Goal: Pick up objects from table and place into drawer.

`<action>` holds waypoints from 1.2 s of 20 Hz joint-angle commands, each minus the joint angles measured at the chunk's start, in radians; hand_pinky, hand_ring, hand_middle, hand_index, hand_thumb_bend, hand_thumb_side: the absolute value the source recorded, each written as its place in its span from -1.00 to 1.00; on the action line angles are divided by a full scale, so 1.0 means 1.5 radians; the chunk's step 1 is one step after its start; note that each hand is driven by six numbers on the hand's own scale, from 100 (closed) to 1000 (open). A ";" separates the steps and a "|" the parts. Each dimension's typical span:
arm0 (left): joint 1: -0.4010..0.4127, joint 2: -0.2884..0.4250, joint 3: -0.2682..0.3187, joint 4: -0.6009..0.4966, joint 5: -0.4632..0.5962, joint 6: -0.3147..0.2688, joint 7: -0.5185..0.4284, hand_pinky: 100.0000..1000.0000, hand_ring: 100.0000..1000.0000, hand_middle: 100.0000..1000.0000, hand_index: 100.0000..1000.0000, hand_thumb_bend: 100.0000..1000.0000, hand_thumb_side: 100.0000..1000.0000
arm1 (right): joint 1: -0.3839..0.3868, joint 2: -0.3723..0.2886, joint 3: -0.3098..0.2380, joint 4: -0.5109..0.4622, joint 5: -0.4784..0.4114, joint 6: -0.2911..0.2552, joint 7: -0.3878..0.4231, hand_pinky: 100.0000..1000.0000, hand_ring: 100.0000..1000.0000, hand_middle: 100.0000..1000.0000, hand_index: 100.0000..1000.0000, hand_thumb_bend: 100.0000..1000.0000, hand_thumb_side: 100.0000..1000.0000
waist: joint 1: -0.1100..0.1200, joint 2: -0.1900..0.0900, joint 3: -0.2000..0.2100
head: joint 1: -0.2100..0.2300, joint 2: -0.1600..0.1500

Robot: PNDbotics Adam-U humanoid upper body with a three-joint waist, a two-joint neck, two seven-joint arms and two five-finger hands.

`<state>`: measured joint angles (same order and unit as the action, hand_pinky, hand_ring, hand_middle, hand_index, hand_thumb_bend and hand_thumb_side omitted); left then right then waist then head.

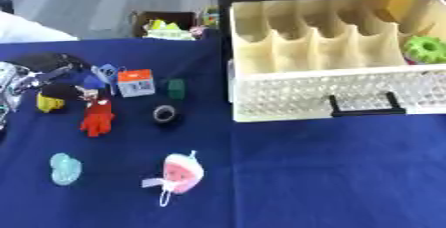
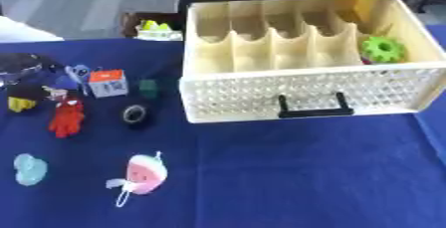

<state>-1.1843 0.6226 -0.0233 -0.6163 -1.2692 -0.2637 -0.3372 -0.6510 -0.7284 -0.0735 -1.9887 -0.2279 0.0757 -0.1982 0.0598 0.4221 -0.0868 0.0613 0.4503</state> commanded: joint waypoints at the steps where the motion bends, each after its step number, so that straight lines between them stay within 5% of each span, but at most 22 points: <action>1: -0.018 0.010 0.014 0.001 -0.014 0.009 0.009 0.59 0.70 0.53 0.88 -0.28 0.78 | -0.007 -0.010 -0.012 -0.008 -0.005 0.001 -0.001 0.10 -0.18 -0.40 0.36 -1.00 1.00 | -0.001 -0.011 -0.002 | 0.005 -0.011; 10: -0.027 0.005 0.015 0.005 -0.011 0.019 -0.010 0.49 0.55 0.38 0.72 -0.38 0.77 | 0.000 -0.004 -0.016 -0.008 -0.010 0.014 -0.012 0.08 -0.18 -0.42 0.35 -1.00 1.00 | 0.004 -0.006 -0.006 | 0.011 -0.011; 15: -0.030 0.003 0.013 0.006 -0.020 0.020 -0.028 0.35 0.43 0.21 0.60 -0.48 0.58 | -0.001 -0.002 -0.017 -0.008 -0.014 0.014 -0.018 0.08 -0.18 -0.42 0.35 -1.00 1.00 | 0.005 -0.005 -0.006 | 0.014 -0.009; 24: -0.032 0.004 0.016 0.005 -0.059 0.042 -0.041 0.39 0.54 0.49 0.87 -0.33 0.65 | 0.003 0.003 -0.018 -0.008 -0.022 0.011 -0.014 0.08 -0.19 -0.43 0.34 -1.00 1.00 | 0.005 -0.003 -0.008 | 0.015 -0.014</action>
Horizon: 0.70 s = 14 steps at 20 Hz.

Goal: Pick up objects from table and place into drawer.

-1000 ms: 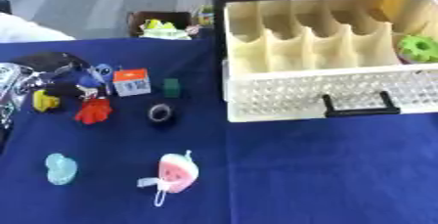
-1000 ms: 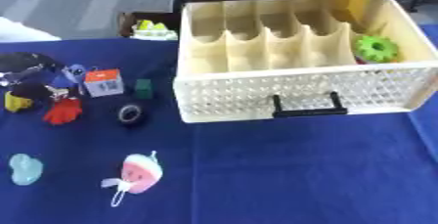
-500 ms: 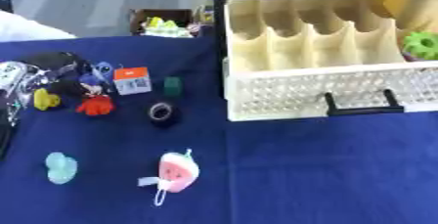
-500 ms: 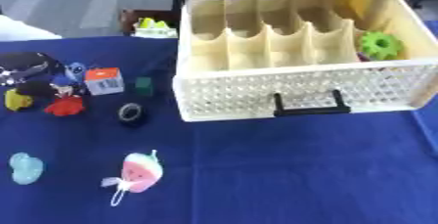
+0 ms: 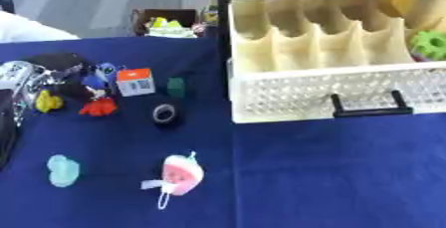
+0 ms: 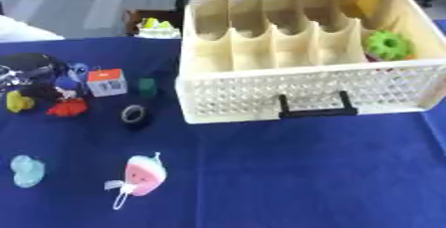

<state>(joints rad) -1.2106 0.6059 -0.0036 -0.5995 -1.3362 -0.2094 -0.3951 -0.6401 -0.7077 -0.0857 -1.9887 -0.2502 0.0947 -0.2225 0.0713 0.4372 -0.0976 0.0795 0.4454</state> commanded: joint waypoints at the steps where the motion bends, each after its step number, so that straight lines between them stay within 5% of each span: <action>1: -0.014 0.015 0.003 -0.005 -0.018 0.004 -0.005 0.44 0.60 0.58 0.91 -0.29 0.68 | -0.004 -0.011 -0.010 -0.008 -0.007 -0.002 0.003 0.08 -0.19 -0.44 0.34 -1.00 1.00 | -0.003 -0.013 -0.001 | 0.003 -0.011; 14: -0.016 0.015 0.014 0.002 0.003 0.012 -0.023 0.34 0.55 0.50 0.84 -0.49 0.47 | 0.005 -0.005 -0.014 -0.008 -0.014 -0.001 0.016 0.10 -0.20 -0.44 0.34 -1.00 1.00 | -0.002 -0.008 -0.002 | 0.004 -0.014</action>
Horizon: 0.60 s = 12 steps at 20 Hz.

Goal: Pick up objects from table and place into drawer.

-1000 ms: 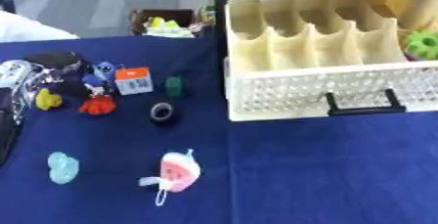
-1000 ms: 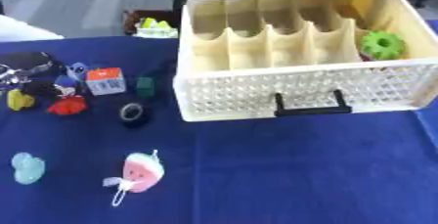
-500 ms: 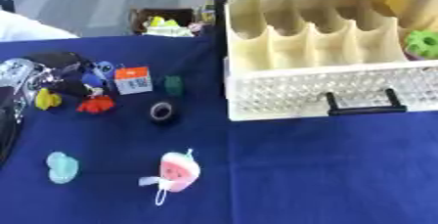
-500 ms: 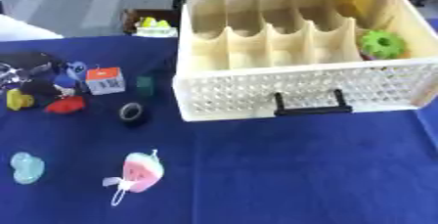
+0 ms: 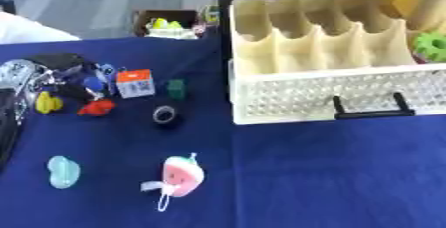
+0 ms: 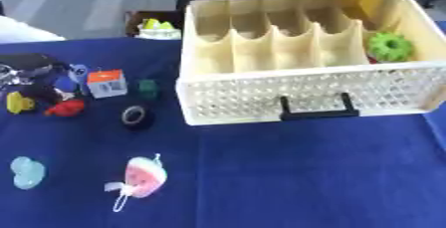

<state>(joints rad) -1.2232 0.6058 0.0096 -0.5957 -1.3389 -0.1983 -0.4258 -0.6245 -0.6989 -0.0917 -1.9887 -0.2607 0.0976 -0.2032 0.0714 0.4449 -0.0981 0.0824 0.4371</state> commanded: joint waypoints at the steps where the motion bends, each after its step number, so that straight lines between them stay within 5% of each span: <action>1: -0.007 0.016 0.004 0.000 0.005 0.006 -0.003 0.30 0.52 0.45 0.82 -0.50 0.44 | -0.005 -0.011 -0.010 -0.008 -0.008 -0.004 0.003 0.10 -0.20 -0.44 0.34 -1.00 1.00 | -0.002 -0.013 -0.002 | 0.003 -0.009; 6: -0.005 0.015 0.003 0.002 0.000 0.008 0.002 0.14 0.36 0.25 0.66 -0.60 0.17 | -0.003 -0.008 -0.013 -0.008 -0.013 -0.006 0.001 0.10 -0.20 -0.44 0.34 -1.00 1.00 | -0.002 -0.011 -0.004 | 0.005 -0.010; 12: -0.006 0.014 0.005 0.006 0.000 0.009 0.007 -0.05 0.19 0.08 0.51 -0.65 0.15 | 0.004 -0.005 -0.017 -0.008 -0.014 -0.005 -0.003 0.11 -0.19 -0.44 0.34 -1.00 1.00 | -0.002 -0.011 -0.005 | 0.008 -0.008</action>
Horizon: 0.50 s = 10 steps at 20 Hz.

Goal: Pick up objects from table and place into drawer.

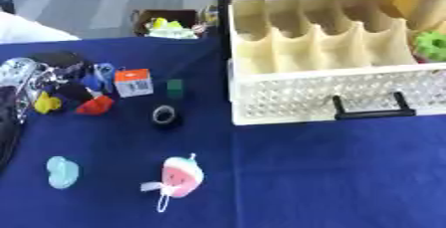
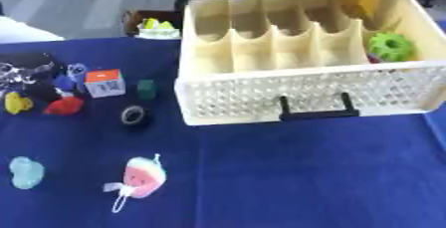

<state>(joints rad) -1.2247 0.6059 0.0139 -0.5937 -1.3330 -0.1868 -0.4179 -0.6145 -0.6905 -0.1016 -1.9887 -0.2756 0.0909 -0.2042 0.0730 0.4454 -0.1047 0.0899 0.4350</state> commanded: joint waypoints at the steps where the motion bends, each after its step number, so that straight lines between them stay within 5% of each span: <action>1: -0.005 0.014 0.002 0.005 -0.004 0.002 0.001 -0.07 0.17 0.07 0.48 -0.66 0.13 | -0.002 -0.011 -0.011 -0.008 -0.004 0.000 -0.004 0.11 -0.19 -0.44 0.34 -1.00 1.00 | -0.003 -0.011 0.000 | 0.003 -0.006; 5: -0.006 0.013 0.002 0.008 -0.002 0.000 -0.005 -0.16 0.10 0.00 0.41 -0.76 0.07 | 0.000 -0.009 -0.013 -0.008 -0.003 0.001 -0.006 0.11 -0.19 -0.44 0.34 -1.00 1.00 | -0.004 -0.012 0.000 | 0.004 -0.006; 7: -0.008 0.011 0.003 0.006 0.002 -0.001 -0.006 -0.23 0.06 -0.04 0.38 -0.96 -0.07 | 0.002 -0.009 -0.014 -0.008 -0.001 0.002 -0.007 0.11 -0.19 -0.44 0.33 -1.00 1.00 | -0.004 -0.013 0.001 | 0.004 -0.005; 10: -0.011 0.009 0.004 0.002 0.012 0.003 -0.004 -0.29 0.01 -0.08 0.35 -1.00 -0.29 | 0.003 -0.007 -0.015 -0.008 0.000 0.002 -0.008 0.11 -0.20 -0.44 0.33 -1.00 1.00 | -0.005 -0.013 0.001 | 0.005 -0.006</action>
<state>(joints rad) -1.2279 0.6056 0.0154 -0.5873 -1.3206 -0.1852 -0.4219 -0.6032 -0.6860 -0.1104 -1.9887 -0.2758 0.0957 -0.2128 0.0716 0.4456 -0.1037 0.0946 0.4350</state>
